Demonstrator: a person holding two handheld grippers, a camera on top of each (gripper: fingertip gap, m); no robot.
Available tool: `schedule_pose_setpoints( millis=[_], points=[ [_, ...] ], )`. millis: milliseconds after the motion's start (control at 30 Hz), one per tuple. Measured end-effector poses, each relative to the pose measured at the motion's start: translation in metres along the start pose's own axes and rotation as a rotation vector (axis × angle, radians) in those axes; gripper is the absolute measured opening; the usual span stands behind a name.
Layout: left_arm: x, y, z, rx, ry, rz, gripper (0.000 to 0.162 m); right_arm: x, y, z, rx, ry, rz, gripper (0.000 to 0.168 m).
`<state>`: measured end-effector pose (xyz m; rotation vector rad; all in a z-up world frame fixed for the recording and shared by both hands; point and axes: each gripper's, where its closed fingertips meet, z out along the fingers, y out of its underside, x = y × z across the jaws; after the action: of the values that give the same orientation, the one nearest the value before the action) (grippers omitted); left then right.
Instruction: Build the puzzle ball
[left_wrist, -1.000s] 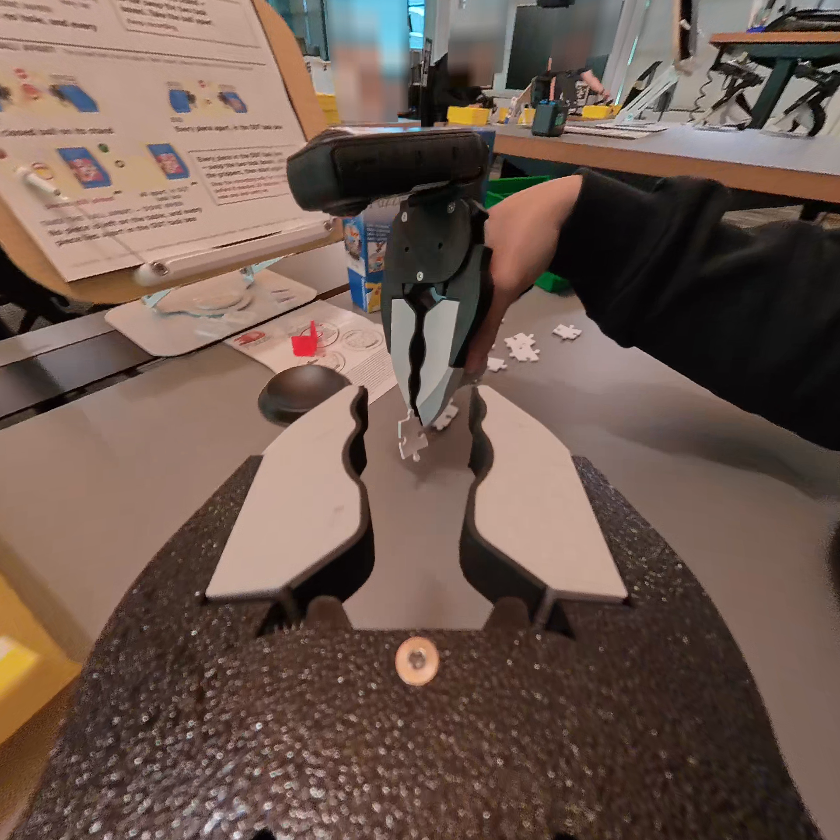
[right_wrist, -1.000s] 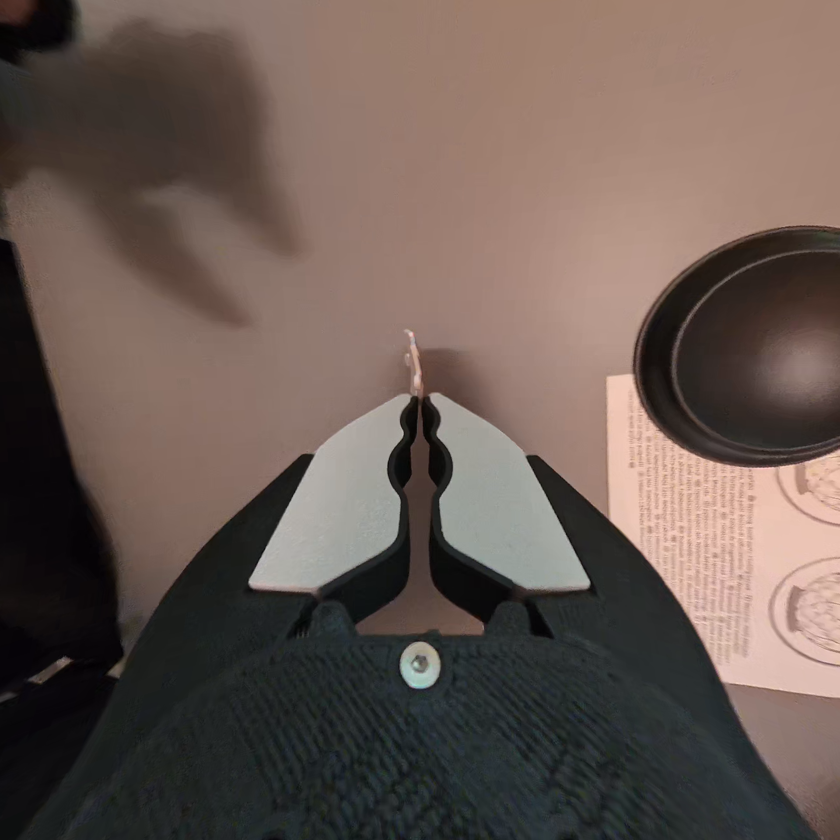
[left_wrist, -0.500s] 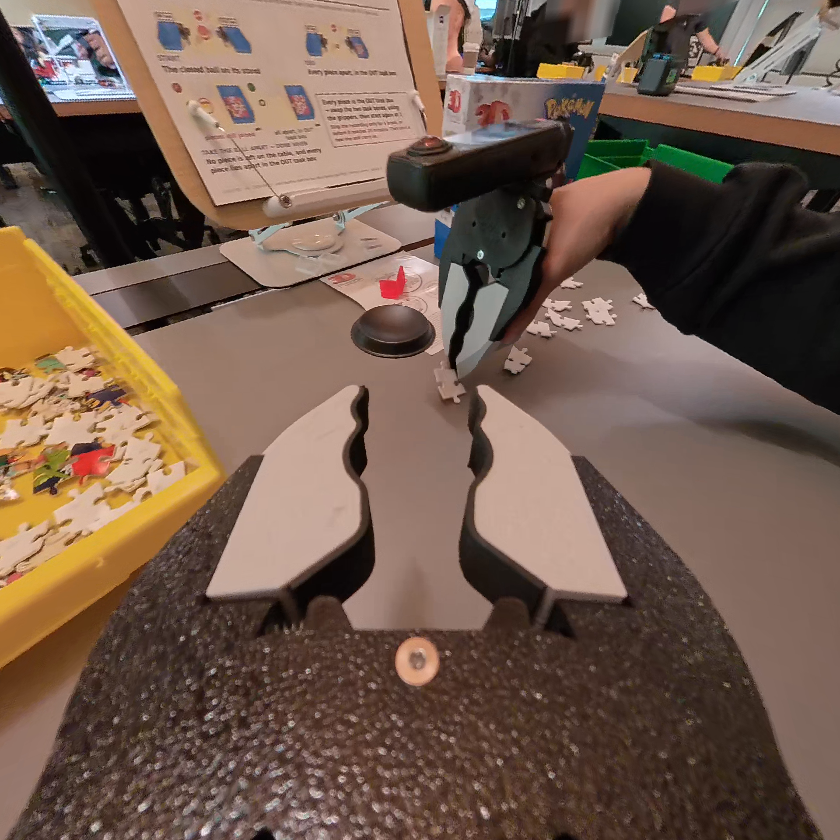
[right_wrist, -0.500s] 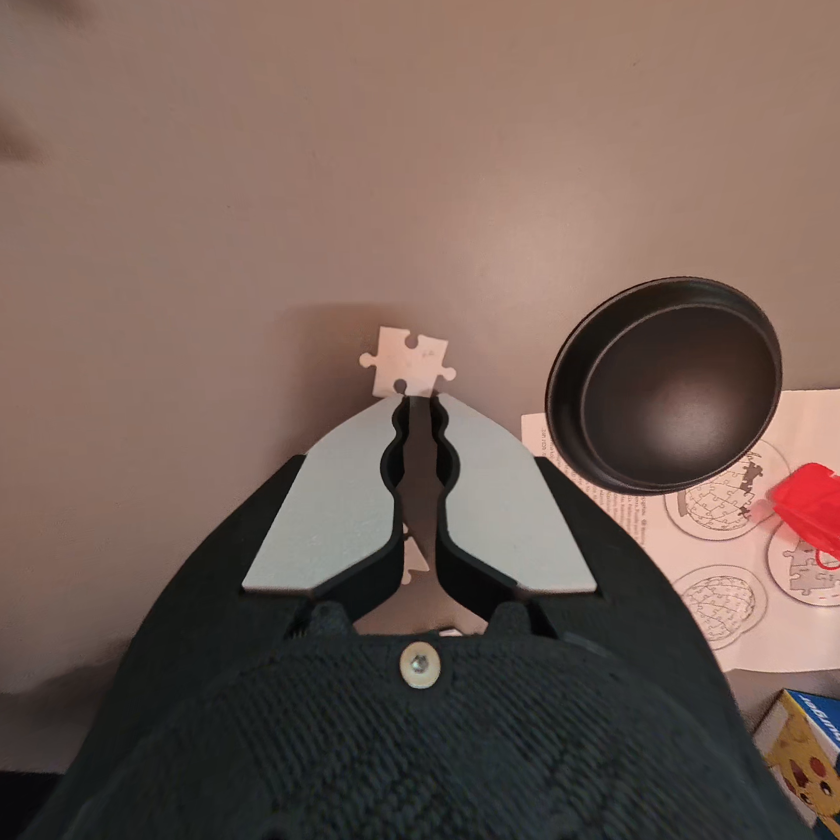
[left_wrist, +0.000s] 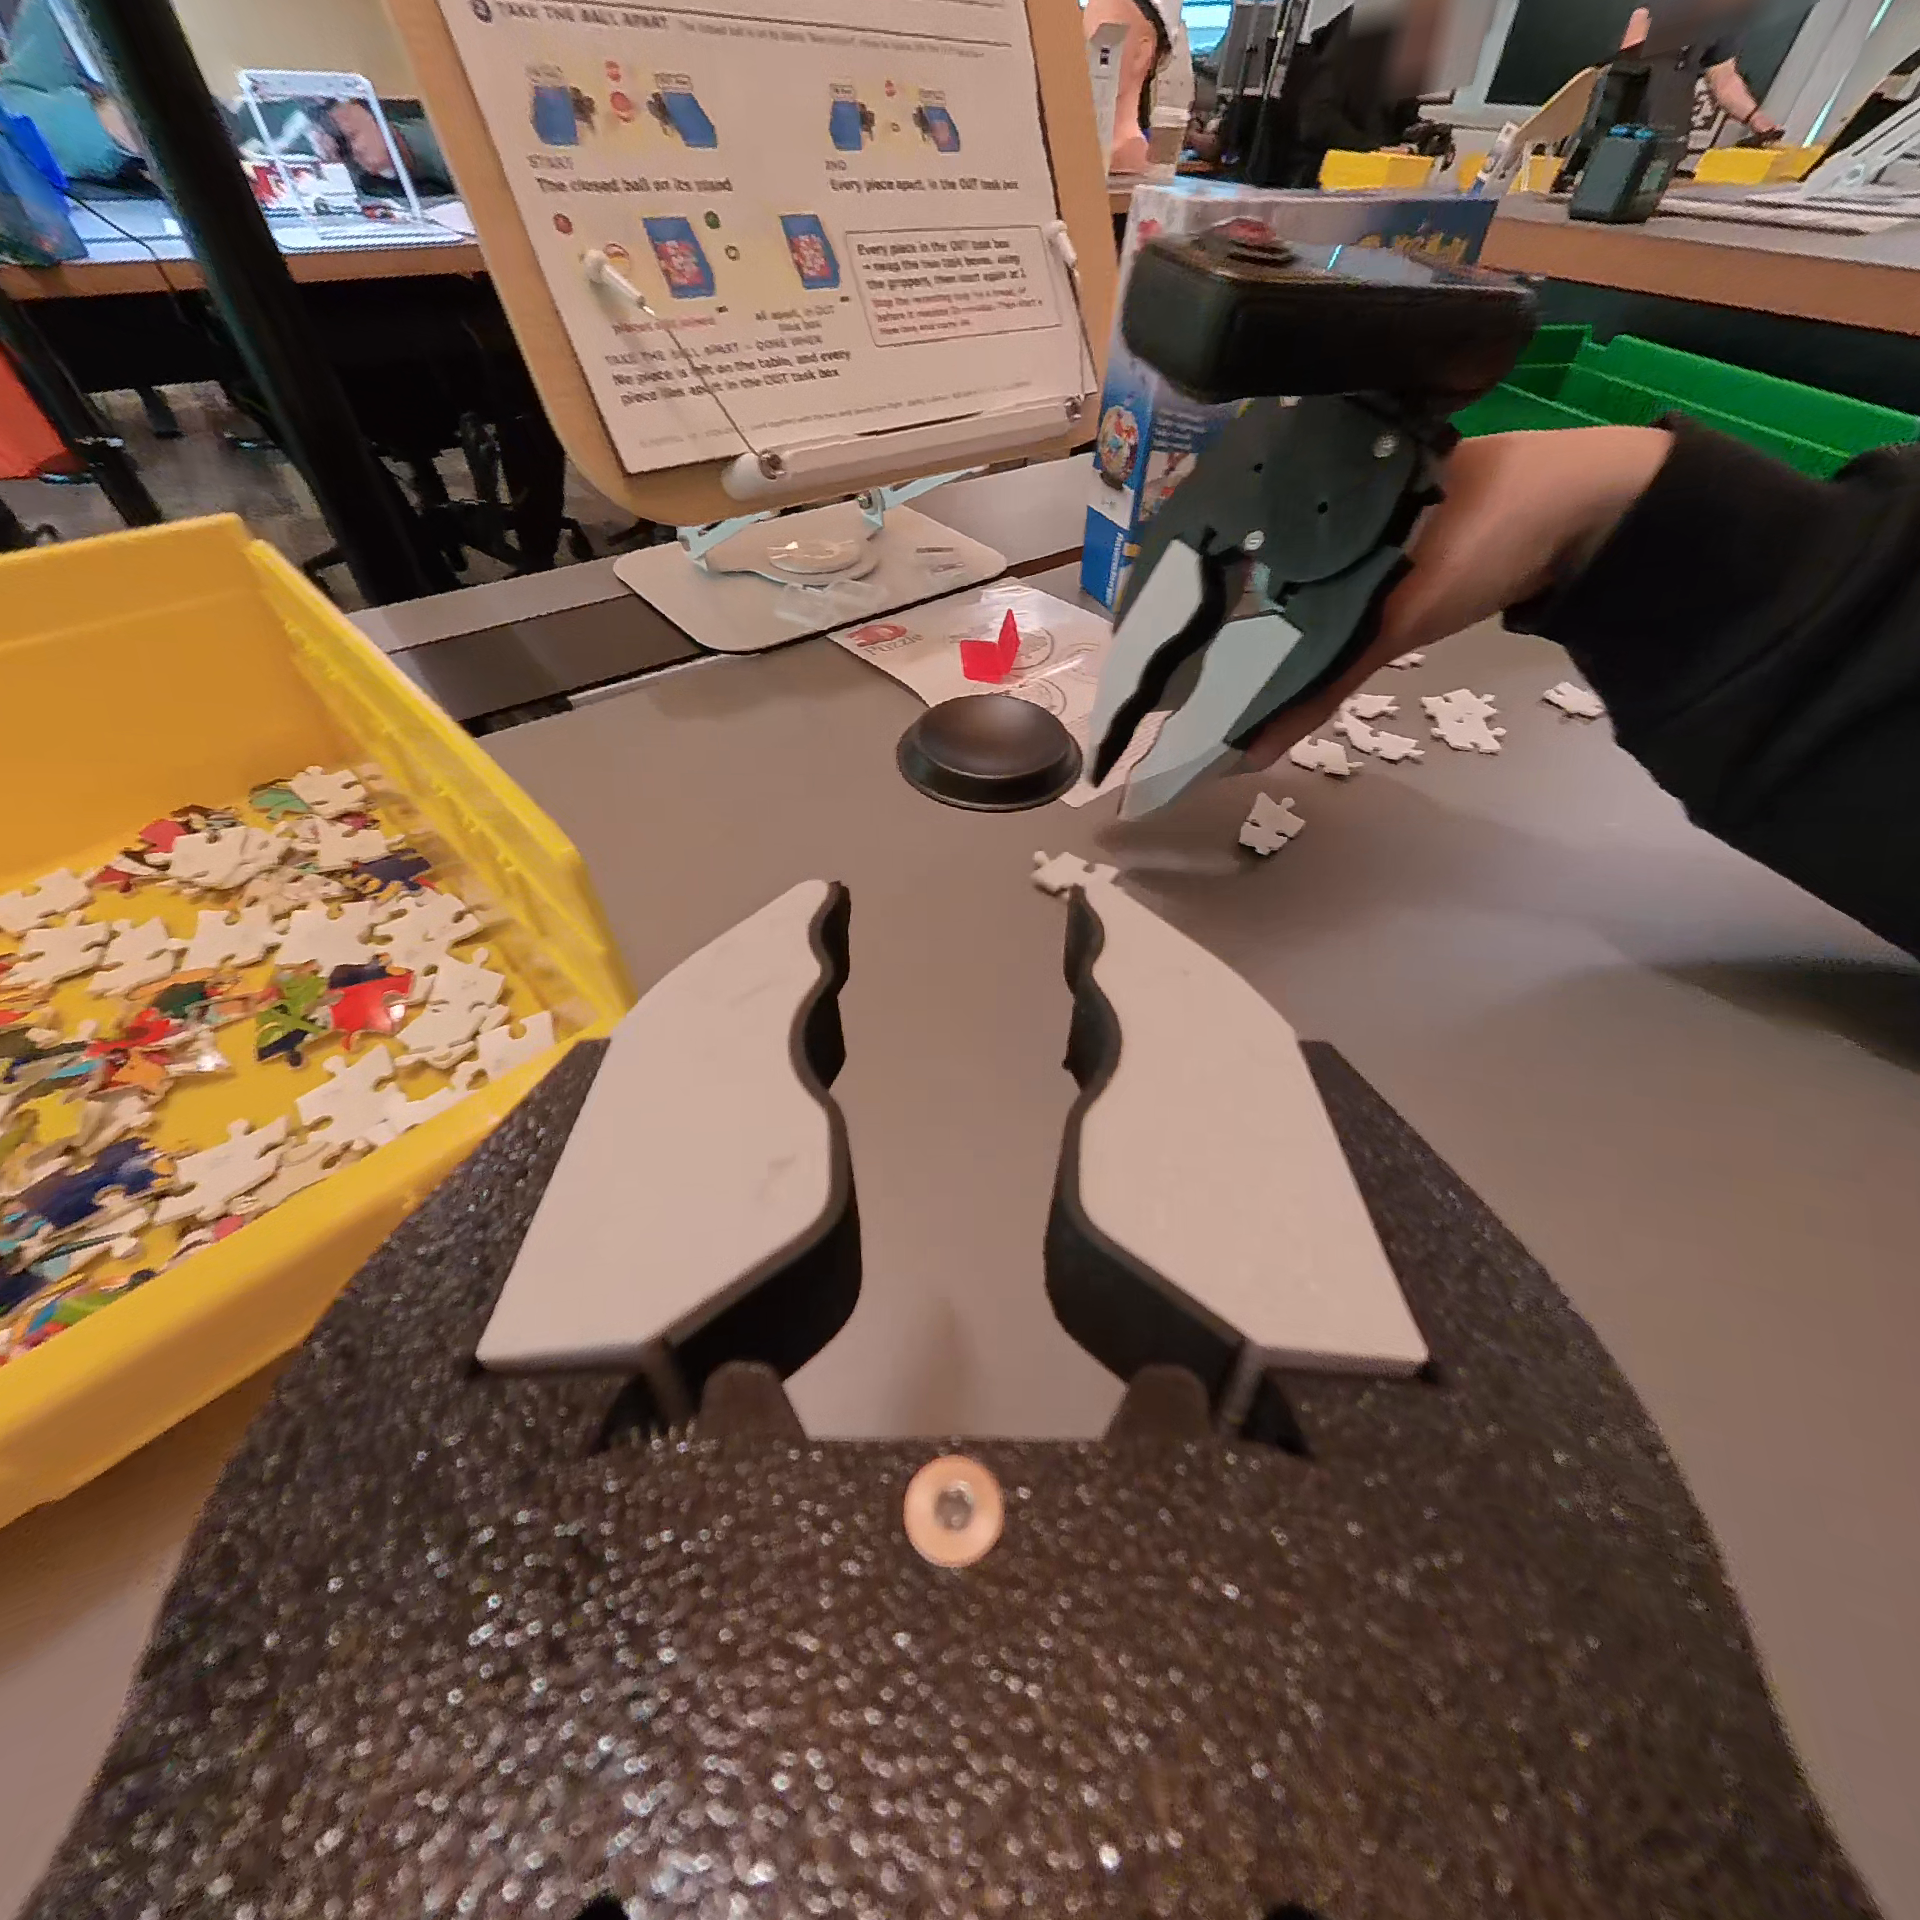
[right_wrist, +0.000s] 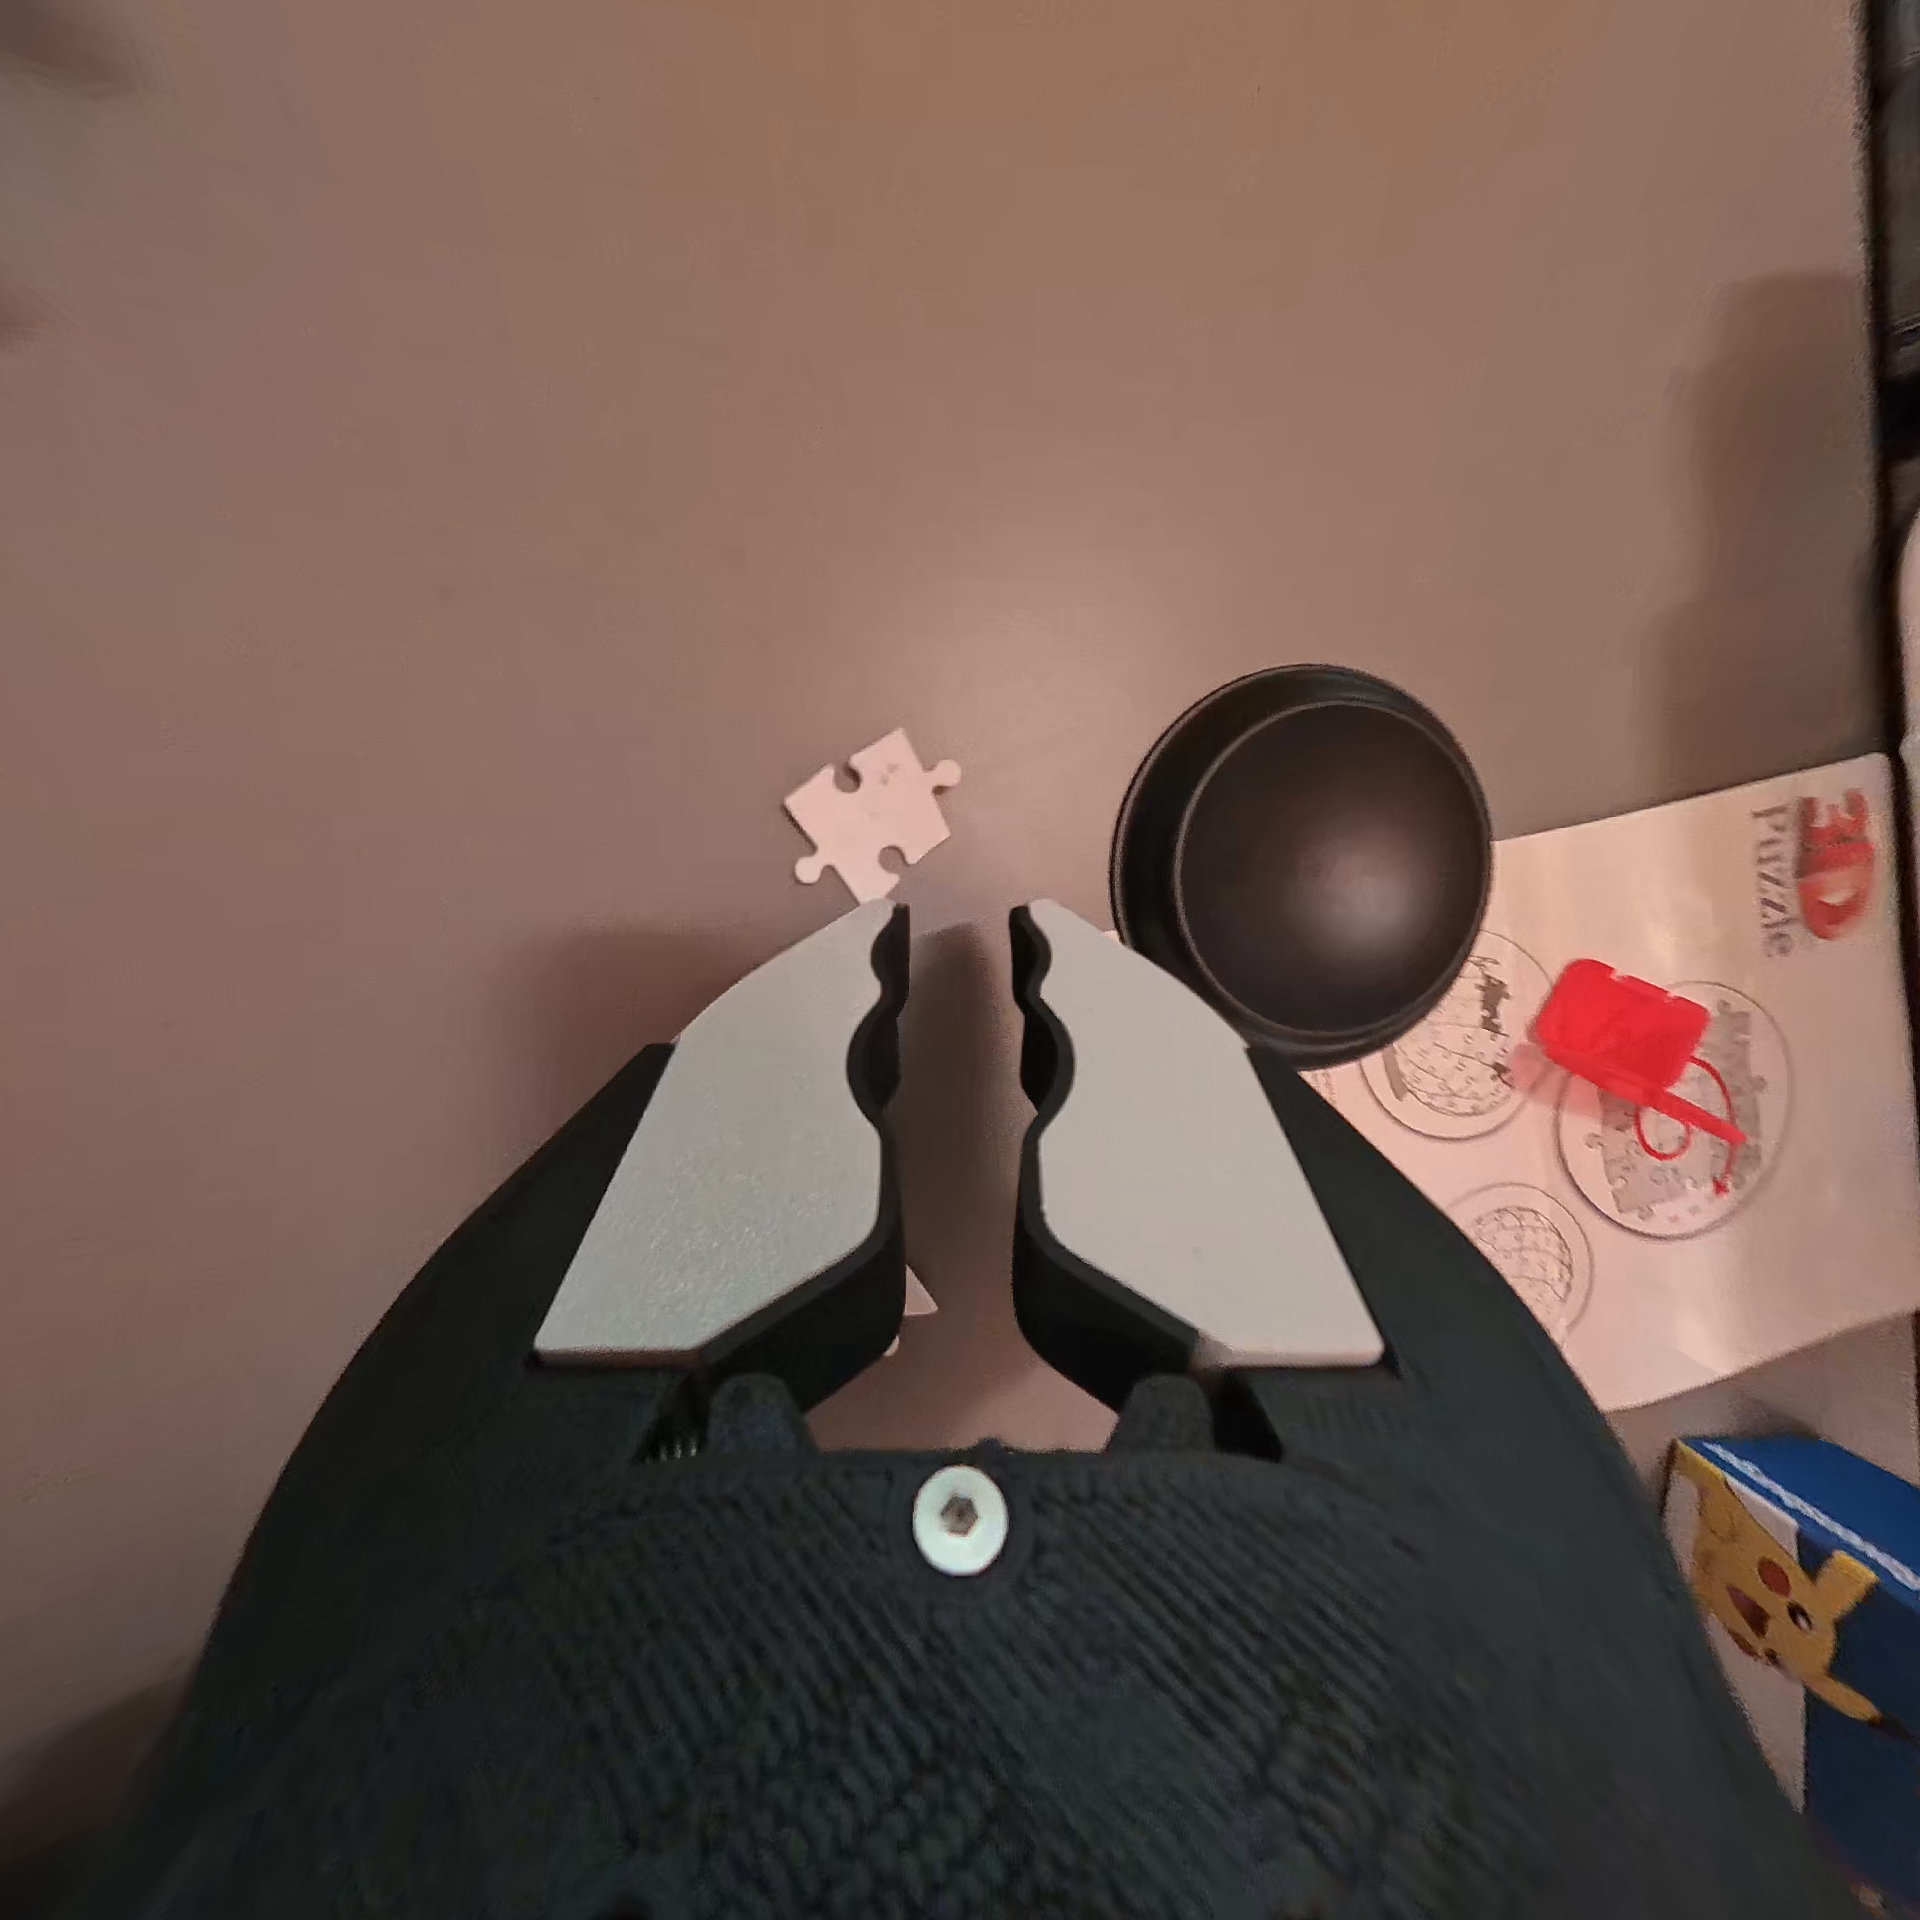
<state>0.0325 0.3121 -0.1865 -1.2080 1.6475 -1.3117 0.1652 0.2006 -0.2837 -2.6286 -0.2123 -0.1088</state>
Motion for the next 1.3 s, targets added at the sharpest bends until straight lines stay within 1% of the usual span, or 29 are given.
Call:
schedule_pose_setpoints(
  millis=[33,133,233,300,367,400,467,500,567,600,667,733,767,867,967,1067,1100,1167,1300],
  points=[
    [-0.005,-0.002,-0.002,0.0,-0.019,0.007,0.038,0.001,-0.003,-0.005,0.037,0.021,0.009,0.02],
    [-0.032,-0.008,-0.011,-0.031,-0.109,0.035,0.037,0.003,-0.022,-0.026,0.23,0.058,0.055,0.025],
    [-0.077,-0.018,-0.023,-0.112,-0.245,0.089,0.036,0.008,-0.043,-0.057,0.449,0.092,0.103,0.034],
    [-0.107,-0.021,-0.027,-0.221,-0.288,0.149,0.036,0.012,-0.051,-0.077,0.571,0.122,0.131,0.04],
    [-0.129,-0.017,-0.021,-0.365,-0.268,0.204,0.035,0.018,-0.053,-0.091,0.632,0.16,0.131,0.046],
    [-0.137,-0.014,-0.015,-0.433,-0.236,0.239,0.035,0.021,-0.052,-0.096,0.633,0.178,0.133,0.05],
    [-0.151,-0.006,0.003,-0.537,-0.182,0.327,0.034,0.023,-0.049,-0.104,0.629,0.213,0.125,0.053],
    [-0.156,0.001,0.014,-0.585,-0.144,0.362,0.031,0.024,-0.048,-0.108,0.633,0.233,0.117,0.055],
    [-0.157,0.021,0.036,-0.676,-0.022,0.397,0.019,0.025,-0.047,-0.115,0.64,0.259,0.101,0.056],
    [-0.159,0.032,0.045,-0.721,0.024,0.396,0.018,0.024,-0.047,-0.117,0.641,0.261,0.094,0.056],
    [-0.174,0.055,0.056,-0.834,0.032,0.372,0.019,0.023,-0.045,-0.12,0.647,0.267,0.087,0.055],
    [-0.197,0.07,0.061,-0.922,-0.04,0.33,0.025,0.024,-0.042,-0.121,0.642,0.268,0.088,0.055],
    [-0.204,0.076,0.064,-0.942,-0.065,0.298,0.027,0.024,-0.039,-0.121,0.636,0.269,0.087,0.055],
    [-0.208,0.087,0.071,-0.944,-0.06,0.21,0.031,0.026,-0.034,-0.119,0.619,0.271,0.088,0.055],
    [-0.215,0.098,0.071,-0.984,-0.078,0.198,0.034,0.026,-0.034,-0.119,0.622,0.267,0.093,0.054],
    [-0.209,0.101,0.076,-0.971,-0.031,0.176,0.035,0.026,-0.034,-0.116,0.61,0.266,0.087,0.054],
    [-0.209,0.102,0.076,-0.971,-0.028,0.177,0.033,0.027,-0.033,-0.114,0.602,0.268,0.086,0.054],
    [-0.209,0.102,0.079,-0.949,-0.034,0.178,0.02,0.027,-0.032,-0.113,0.597,0.271,0.085,0.053],
    [-0.212,0.101,0.079,-0.925,-0.067,0.143,0.018,0.027,-0.033,-0.112,0.597,0.267,0.089,0.053]
  ],
)
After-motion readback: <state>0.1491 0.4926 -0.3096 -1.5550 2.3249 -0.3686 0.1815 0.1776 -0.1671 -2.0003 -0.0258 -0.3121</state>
